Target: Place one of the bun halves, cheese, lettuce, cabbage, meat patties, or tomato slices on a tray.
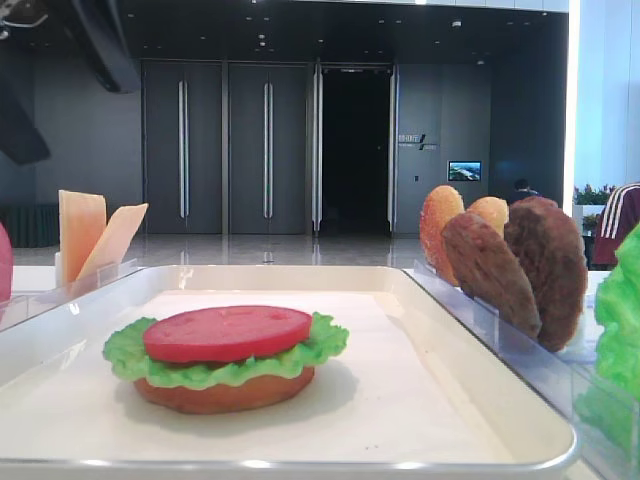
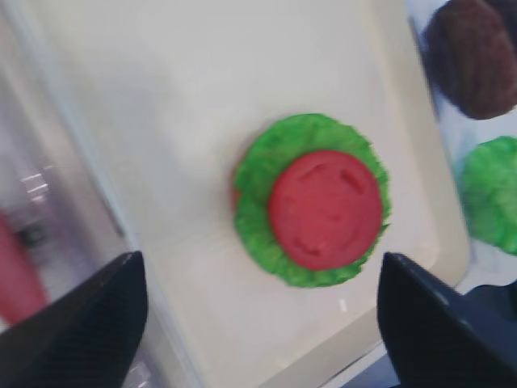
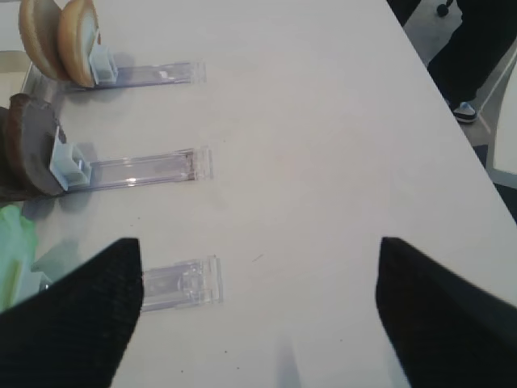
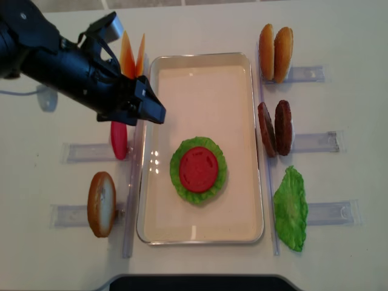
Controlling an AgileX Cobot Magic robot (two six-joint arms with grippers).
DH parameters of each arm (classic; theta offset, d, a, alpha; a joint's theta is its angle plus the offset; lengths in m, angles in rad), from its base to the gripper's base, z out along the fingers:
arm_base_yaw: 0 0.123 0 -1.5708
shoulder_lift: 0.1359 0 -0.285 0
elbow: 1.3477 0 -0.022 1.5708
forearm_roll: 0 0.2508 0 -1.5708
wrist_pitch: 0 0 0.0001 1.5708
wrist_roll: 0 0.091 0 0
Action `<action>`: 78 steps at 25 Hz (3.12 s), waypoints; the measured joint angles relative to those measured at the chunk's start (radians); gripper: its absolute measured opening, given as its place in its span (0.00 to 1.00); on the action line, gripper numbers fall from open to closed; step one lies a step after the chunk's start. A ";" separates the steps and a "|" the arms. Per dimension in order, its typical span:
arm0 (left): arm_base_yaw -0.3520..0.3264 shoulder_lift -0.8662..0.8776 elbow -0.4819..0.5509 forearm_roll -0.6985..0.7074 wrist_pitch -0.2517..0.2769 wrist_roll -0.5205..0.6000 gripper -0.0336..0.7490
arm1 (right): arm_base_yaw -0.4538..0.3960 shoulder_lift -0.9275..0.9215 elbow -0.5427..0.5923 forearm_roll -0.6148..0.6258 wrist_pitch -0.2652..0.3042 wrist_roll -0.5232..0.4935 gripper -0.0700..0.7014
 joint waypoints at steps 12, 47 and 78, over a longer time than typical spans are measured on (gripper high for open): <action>0.177 -0.033 -0.155 0.575 0.282 -0.313 0.93 | 0.000 0.000 0.000 0.000 0.000 0.000 0.85; 0.204 -1.050 0.543 0.643 0.205 -0.431 0.80 | 0.000 0.000 0.000 0.000 0.000 0.000 0.85; 0.204 -1.539 0.562 0.664 0.187 -0.432 0.71 | 0.000 0.000 0.000 0.000 0.000 0.000 0.85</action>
